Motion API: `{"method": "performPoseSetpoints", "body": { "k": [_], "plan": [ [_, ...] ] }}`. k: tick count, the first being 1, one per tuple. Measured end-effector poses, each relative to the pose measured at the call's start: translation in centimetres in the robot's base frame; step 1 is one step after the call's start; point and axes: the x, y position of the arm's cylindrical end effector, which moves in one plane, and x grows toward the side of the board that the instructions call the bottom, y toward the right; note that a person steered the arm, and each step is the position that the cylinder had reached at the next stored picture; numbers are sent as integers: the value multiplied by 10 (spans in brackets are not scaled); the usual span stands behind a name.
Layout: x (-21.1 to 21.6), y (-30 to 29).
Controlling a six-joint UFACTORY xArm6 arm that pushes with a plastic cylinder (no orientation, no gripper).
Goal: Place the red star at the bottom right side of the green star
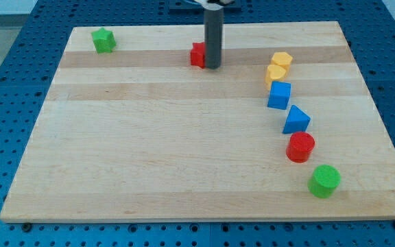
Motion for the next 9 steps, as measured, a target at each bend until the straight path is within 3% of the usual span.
{"method": "performPoseSetpoints", "body": {
  "k": [2, 4, 5, 9],
  "plan": [
    [-23, -36],
    [-28, 3],
    [-62, 3],
    [-59, -49]
  ]
}}
